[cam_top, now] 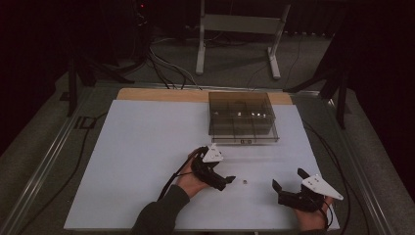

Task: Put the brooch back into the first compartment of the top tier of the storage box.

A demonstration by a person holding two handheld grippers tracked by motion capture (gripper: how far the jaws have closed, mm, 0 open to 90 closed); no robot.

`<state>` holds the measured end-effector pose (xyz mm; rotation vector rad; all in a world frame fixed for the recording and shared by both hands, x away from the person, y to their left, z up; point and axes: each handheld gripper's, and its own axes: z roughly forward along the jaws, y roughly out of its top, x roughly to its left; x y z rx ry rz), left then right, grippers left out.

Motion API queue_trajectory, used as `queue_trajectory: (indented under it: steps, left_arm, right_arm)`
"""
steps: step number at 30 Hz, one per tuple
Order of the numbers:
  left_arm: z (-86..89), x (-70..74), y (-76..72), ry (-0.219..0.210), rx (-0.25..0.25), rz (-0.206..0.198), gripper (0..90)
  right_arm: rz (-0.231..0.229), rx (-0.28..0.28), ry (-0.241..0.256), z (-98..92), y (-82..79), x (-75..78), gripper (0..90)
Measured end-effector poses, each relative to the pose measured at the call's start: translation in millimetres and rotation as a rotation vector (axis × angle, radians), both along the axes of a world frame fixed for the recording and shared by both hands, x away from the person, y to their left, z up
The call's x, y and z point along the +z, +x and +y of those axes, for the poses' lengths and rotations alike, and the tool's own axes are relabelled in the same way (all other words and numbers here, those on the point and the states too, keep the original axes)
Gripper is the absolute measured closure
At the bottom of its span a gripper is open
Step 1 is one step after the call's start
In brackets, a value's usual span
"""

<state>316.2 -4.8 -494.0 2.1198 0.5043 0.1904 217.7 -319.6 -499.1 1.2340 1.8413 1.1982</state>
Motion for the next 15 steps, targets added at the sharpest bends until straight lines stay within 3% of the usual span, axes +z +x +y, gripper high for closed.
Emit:
queue_trajectory:
  steps: [15]
  left_arm:
    - [-31.1,-15.3,1.0,0.044,-0.070,0.066,8.0]
  right_arm:
    - [-0.001,0.000,0.000,-0.7,-0.2,0.3,0.0]
